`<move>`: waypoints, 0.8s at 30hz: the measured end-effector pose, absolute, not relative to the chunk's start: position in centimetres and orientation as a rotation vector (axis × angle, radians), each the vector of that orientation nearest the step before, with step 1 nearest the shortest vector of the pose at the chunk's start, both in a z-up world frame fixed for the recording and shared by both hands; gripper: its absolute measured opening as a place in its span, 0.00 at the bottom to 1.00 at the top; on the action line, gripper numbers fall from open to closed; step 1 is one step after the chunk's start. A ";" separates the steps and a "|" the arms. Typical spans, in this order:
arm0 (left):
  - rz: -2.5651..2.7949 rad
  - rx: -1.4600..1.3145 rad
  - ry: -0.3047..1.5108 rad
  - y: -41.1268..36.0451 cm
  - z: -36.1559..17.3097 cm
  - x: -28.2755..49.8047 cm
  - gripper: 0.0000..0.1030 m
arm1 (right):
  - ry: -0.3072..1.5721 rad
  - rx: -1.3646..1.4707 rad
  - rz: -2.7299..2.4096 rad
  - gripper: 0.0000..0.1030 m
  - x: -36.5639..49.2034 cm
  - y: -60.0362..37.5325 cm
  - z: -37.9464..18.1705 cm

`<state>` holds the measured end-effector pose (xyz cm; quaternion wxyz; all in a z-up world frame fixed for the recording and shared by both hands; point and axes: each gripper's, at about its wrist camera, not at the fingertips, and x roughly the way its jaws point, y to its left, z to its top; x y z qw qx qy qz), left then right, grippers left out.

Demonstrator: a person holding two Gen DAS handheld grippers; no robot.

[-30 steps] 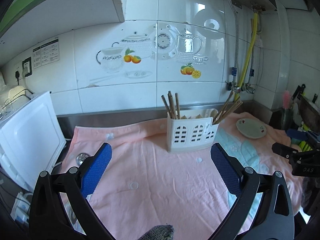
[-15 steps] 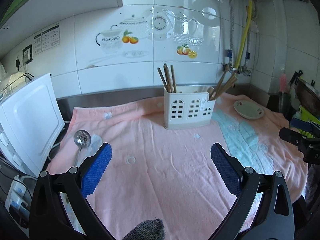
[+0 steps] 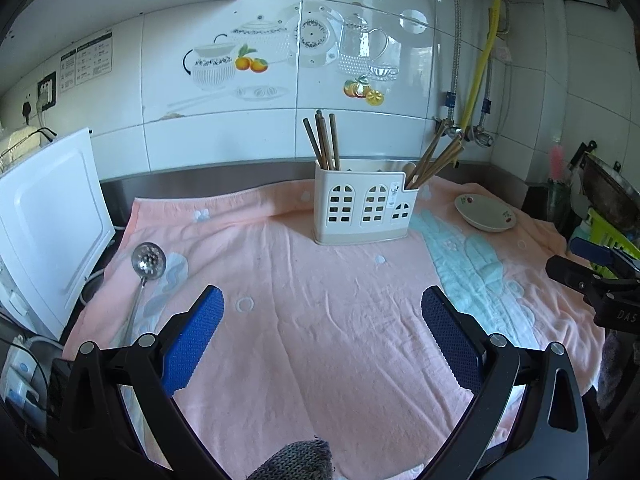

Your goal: Organize utensils

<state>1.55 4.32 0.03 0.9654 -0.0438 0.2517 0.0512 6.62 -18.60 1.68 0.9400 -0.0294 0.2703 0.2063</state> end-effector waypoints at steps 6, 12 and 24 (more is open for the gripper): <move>0.090 -0.088 0.513 4.1 -0.2 1.5 0.95 | 0.548 -0.086 0.419 0.91 6.4 -18.0 1.5; 0.090 -0.091 0.514 4.0 -0.2 1.5 0.95 | 0.544 -0.093 0.421 0.91 6.4 -17.7 1.6; 0.085 -0.086 0.520 3.6 -0.4 1.5 0.95 | 0.549 -0.099 0.426 0.91 6.4 -17.3 1.3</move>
